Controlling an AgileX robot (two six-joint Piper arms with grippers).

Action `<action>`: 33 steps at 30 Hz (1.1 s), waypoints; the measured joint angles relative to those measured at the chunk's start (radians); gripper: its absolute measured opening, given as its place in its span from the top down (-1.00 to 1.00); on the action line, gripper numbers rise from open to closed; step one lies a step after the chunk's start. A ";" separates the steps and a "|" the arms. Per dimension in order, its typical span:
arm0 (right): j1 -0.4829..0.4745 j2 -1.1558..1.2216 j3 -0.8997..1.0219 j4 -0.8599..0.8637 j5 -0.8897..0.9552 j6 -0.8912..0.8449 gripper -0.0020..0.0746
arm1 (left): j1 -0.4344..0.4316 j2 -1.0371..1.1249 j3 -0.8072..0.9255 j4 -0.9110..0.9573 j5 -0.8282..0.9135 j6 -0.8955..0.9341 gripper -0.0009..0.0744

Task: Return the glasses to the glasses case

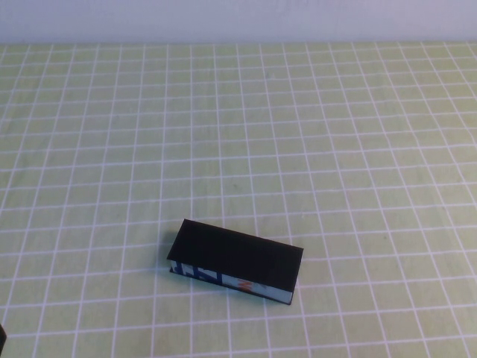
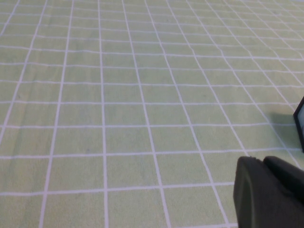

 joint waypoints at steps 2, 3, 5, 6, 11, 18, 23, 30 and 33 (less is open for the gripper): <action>0.000 0.000 0.000 0.000 0.000 0.000 0.99 | 0.000 0.000 0.000 0.000 0.000 0.000 0.99; 0.000 0.000 0.000 0.000 0.000 0.000 0.99 | 0.000 0.000 0.000 0.000 0.000 0.000 0.99; 0.000 0.000 0.000 0.000 0.000 0.000 0.99 | 0.000 0.000 0.000 0.000 0.000 0.000 0.99; 0.000 0.000 0.000 0.000 0.000 0.000 0.99 | 0.000 0.000 0.000 0.000 0.000 0.000 0.99; 0.000 0.000 0.000 0.000 0.000 0.000 0.99 | 0.000 0.000 0.000 0.000 0.000 0.000 0.99; 0.000 0.000 0.000 0.000 0.000 0.000 0.99 | 0.000 0.000 0.000 0.000 0.000 0.000 0.99; -0.032 0.000 0.000 0.013 0.002 0.000 0.99 | 0.000 0.000 0.000 0.000 0.000 0.000 0.99; -0.321 -0.007 0.002 0.083 0.002 0.000 0.99 | 0.000 0.000 0.000 0.000 0.000 -0.002 0.99; -0.413 -0.039 0.018 0.082 -0.008 0.000 0.99 | 0.000 0.000 0.000 0.000 0.000 -0.002 0.99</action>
